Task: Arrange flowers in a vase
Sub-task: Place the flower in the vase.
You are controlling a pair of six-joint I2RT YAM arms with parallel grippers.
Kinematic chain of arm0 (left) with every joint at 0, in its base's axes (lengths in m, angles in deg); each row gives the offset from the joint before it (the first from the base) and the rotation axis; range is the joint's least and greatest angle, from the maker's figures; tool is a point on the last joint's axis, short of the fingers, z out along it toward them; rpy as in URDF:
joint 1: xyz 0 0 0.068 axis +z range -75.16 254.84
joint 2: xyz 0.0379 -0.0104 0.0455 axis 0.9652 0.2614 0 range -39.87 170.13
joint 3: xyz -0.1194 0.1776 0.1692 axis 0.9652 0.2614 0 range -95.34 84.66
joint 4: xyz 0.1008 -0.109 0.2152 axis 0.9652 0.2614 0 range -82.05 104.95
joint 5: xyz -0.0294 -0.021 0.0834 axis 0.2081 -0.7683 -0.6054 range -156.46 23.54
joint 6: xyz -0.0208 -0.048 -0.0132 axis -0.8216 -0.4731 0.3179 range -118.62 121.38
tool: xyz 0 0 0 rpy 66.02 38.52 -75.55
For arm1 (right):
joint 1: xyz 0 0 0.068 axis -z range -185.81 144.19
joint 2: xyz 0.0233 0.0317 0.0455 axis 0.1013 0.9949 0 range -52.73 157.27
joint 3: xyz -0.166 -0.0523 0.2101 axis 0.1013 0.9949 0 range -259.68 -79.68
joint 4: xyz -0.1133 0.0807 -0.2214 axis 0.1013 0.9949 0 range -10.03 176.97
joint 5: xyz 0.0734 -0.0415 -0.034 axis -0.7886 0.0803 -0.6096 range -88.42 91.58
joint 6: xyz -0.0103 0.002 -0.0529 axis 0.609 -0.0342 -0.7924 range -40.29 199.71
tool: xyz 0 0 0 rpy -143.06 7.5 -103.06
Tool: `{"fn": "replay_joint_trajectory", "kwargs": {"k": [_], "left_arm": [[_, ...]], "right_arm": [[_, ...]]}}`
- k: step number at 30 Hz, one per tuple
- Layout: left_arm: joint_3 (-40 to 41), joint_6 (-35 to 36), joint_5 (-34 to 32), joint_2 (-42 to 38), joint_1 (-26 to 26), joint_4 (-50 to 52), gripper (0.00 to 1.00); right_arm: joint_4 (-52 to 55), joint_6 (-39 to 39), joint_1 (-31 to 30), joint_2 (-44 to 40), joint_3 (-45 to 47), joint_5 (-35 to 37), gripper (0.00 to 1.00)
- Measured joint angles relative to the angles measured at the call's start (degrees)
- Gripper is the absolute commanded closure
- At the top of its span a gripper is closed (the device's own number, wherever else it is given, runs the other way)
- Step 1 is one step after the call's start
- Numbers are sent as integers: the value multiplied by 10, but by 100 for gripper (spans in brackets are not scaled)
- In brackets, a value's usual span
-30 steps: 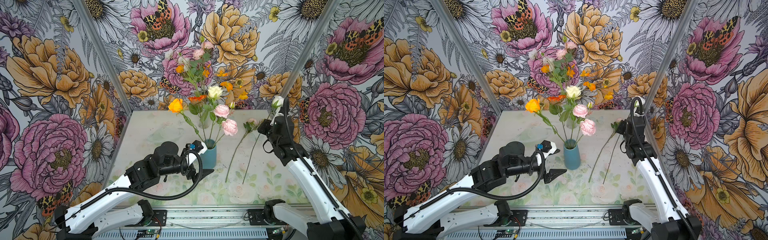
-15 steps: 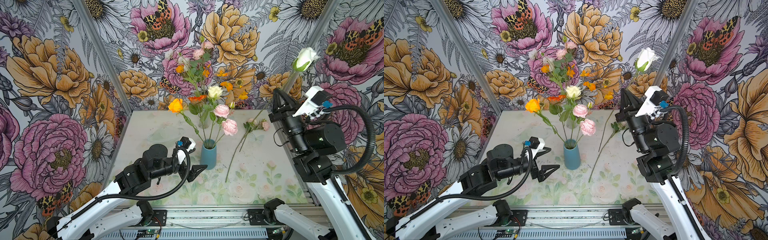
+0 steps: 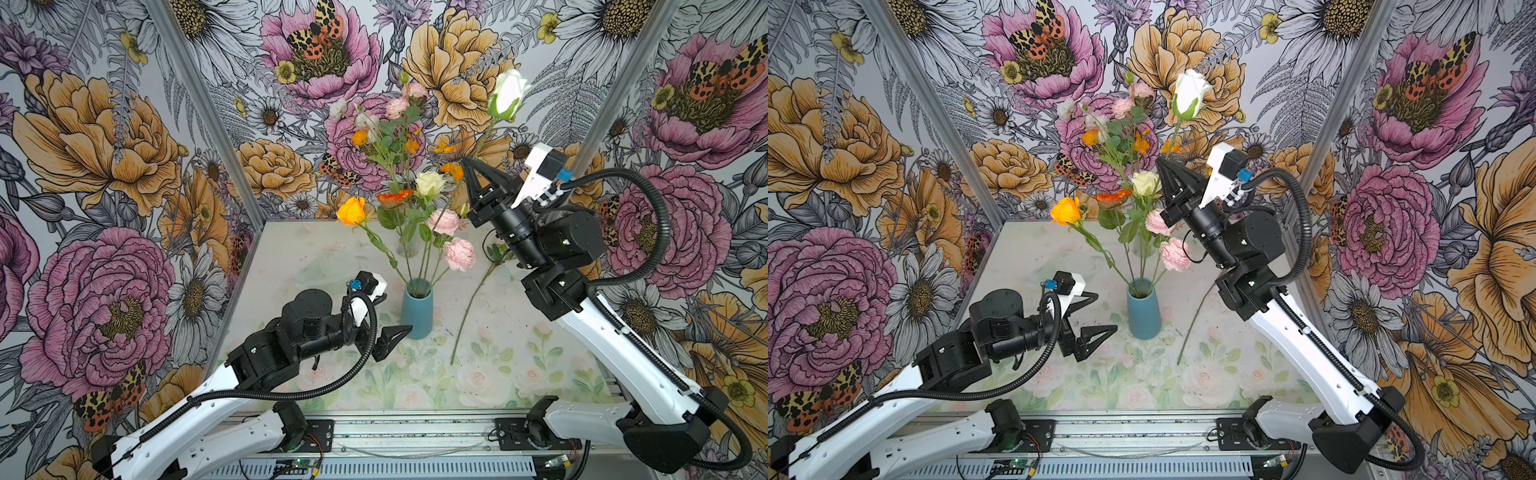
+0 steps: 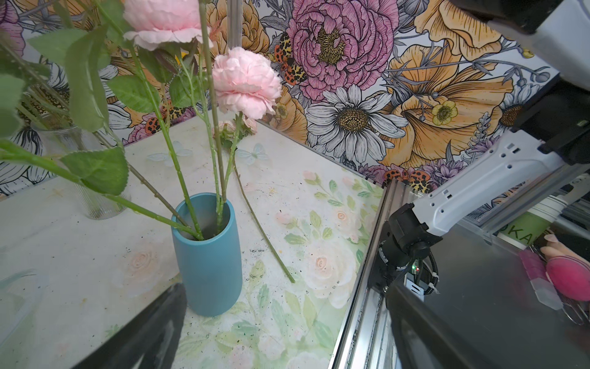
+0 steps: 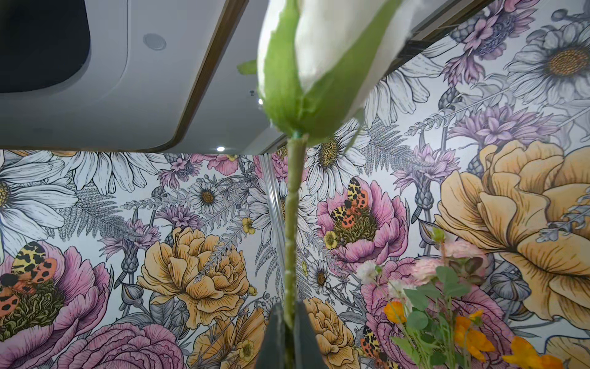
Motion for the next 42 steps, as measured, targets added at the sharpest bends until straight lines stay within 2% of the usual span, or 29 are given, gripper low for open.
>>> {"fn": "replay_joint_trajectory", "kwargs": {"k": [6,21,31,38,39,42], "left_arm": [[0,-4,-8,0,0,0,1],[9,-4,-8,16,0,0,1],[16,1,-4,24,1,0,1],[17,14,-5,24,18,0,1],[17,16,-4,24,20,0,1],[17,18,-3,24,23,0,1]], "right_arm": [[3,-47,-40,37,-3,17,100],[-5,-130,-51,56,19,46,100],[-55,-123,-68,42,176,56,100],[-82,-122,-85,-1,294,76,100],[-86,-121,-89,-8,306,81,96],[-90,-121,-98,-24,328,85,75]]}}
